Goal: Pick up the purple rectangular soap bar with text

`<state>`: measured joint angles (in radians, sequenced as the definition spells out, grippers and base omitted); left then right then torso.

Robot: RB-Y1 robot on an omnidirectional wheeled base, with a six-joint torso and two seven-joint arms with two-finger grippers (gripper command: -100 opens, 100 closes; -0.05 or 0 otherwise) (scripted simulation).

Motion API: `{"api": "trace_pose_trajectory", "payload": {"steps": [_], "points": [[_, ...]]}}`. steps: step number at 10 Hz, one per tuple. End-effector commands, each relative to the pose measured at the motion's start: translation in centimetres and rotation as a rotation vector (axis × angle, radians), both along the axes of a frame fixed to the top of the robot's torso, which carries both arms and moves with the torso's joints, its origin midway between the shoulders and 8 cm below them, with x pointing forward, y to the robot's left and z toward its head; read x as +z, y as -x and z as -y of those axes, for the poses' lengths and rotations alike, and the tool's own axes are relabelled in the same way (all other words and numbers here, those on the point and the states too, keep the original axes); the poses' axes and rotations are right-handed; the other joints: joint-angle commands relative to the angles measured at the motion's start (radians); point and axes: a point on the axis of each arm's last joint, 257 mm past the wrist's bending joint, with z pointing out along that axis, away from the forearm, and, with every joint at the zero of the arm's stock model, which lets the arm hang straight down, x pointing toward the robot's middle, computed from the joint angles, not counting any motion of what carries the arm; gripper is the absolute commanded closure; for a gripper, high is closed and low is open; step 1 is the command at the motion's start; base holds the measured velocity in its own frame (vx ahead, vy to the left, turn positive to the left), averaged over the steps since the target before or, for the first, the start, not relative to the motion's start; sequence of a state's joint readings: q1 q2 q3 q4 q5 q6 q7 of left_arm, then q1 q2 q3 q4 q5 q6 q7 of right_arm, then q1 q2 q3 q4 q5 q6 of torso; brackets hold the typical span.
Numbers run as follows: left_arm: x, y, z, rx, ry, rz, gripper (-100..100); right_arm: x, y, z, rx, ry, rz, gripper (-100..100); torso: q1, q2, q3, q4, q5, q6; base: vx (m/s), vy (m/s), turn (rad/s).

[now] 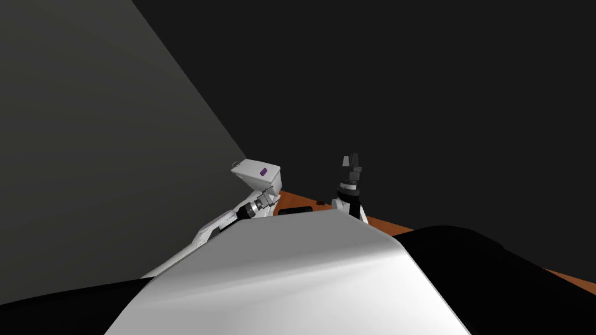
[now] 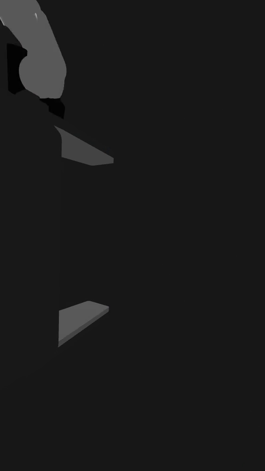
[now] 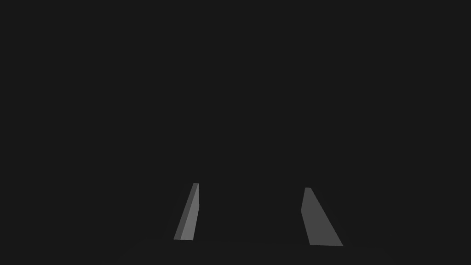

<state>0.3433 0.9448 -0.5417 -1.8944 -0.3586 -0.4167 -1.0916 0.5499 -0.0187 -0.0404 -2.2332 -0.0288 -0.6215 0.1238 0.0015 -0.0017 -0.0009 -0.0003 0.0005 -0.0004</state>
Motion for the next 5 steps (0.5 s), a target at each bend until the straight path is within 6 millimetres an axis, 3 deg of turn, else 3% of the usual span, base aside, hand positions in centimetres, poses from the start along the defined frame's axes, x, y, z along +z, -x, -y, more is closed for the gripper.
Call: {"api": "trace_pose_trajectory", "payload": {"steps": [1,2,3,5], "points": [[-1.1,0.8,-1.0,-0.038,-0.077,0.022,-100,0.0,0.0,0.0,0.0,0.0,0.0,0,0.0,0.0,0.0,0.0,0.0,0.0,-0.014,0.033,-0.263],[-1.1,0.8,-1.0,-0.041,-0.086,0.033,-100,0.0,0.0,0.0,0.0,0.0,0.0,0,0.0,0.0,0.0,0.0,0.0,-0.001,-0.006,0.021,-0.006],[-3.0,2.2,-1.8,-0.096,-0.165,0.033,-100,0.0,0.0,0.0,0.0,0.0,0.0,0,0.0,0.0,0.0,0.0,0.0,-0.002,-0.008,0.02,-0.321],[-3.2,2.4,-2.4,-0.114,-0.207,0.06,-100,0.0,0.0,0.0,0.0,0.0,0.0,0,0.0,0.0,0.0,0.0,0.0,-0.001,-0.013,0.023,-0.111]]}}
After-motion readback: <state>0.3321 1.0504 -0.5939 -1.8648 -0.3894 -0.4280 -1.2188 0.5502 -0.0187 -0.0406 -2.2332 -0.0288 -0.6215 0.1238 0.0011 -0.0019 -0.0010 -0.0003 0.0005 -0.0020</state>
